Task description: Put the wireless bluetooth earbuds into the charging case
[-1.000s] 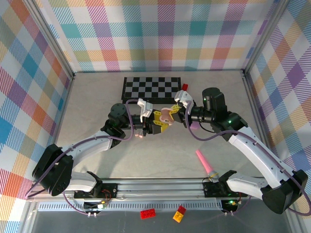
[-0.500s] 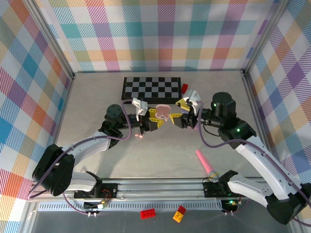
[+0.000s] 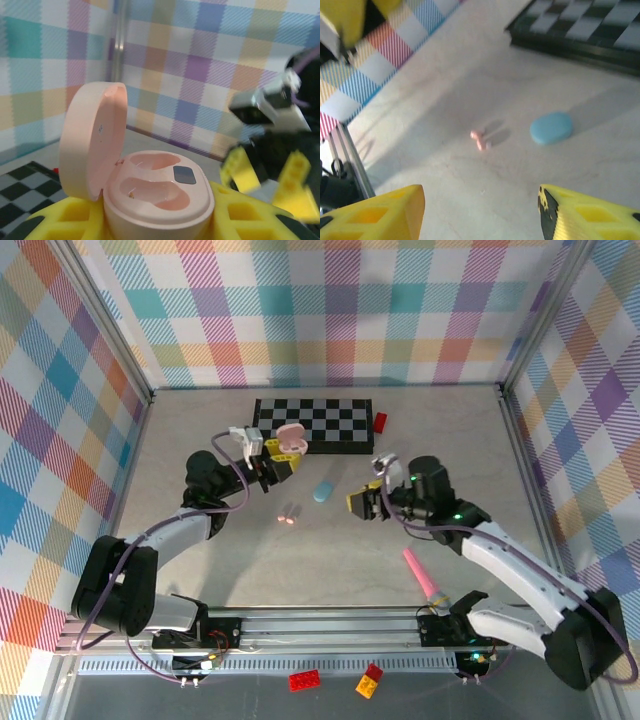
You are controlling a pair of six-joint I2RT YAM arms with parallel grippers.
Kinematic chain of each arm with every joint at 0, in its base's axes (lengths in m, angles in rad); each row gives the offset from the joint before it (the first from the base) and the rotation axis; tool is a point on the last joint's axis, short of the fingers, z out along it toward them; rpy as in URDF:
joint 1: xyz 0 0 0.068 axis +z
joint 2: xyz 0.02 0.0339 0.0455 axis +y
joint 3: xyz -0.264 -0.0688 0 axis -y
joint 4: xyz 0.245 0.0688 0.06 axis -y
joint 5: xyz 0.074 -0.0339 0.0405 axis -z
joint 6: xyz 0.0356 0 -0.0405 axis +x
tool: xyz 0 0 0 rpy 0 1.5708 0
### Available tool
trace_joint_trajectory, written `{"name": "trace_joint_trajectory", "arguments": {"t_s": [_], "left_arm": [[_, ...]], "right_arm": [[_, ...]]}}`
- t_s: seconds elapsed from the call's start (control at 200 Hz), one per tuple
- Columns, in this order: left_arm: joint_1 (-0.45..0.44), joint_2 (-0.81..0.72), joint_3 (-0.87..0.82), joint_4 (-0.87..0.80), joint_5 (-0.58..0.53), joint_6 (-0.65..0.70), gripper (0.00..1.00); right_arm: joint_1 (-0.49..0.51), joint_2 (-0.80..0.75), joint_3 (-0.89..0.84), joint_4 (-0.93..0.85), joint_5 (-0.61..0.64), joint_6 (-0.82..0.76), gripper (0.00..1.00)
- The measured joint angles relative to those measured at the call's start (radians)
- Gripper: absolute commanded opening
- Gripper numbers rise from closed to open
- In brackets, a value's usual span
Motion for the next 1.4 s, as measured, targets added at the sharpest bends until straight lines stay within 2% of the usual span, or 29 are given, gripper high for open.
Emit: {"name": "trace_joint_trajectory", "arguments": {"t_s": [0.22, 0.43, 0.555, 0.665, 0.835, 1.12, 1.4], "left_arm": [[0.106, 0.019, 0.006, 0.033, -0.005, -0.032, 0.37], [0.222, 0.049, 0.046, 0.098, -0.012, -0.085, 0.37], [0.262, 0.074, 0.069, 0.119, -0.032, -0.102, 0.37], [0.277, 0.09, 0.085, 0.122, -0.046, -0.111, 0.37], [0.285, 0.106, 0.109, 0.122, -0.049, -0.113, 0.37], [0.288, 0.107, 0.118, 0.119, -0.049, -0.112, 0.37], [0.288, 0.106, 0.12, 0.115, -0.046, -0.112, 0.37]], "right_arm": [[0.169, 0.249, 0.033, 0.04, 0.11, -0.087, 0.6], [0.28, 0.493, 0.191, 0.039, 0.226, -0.212, 0.6], [0.334, 0.607, 0.29, 0.024, 0.303, -0.279, 0.56], [0.372, 0.708, 0.392, -0.013, 0.386, -0.327, 0.52], [0.409, 0.829, 0.519, -0.096, 0.475, -0.361, 0.39], [0.449, 0.991, 0.707, -0.235, 0.544, -0.38, 0.38], [0.453, 1.086, 0.838, -0.336, 0.606, -0.38, 0.37]]}}
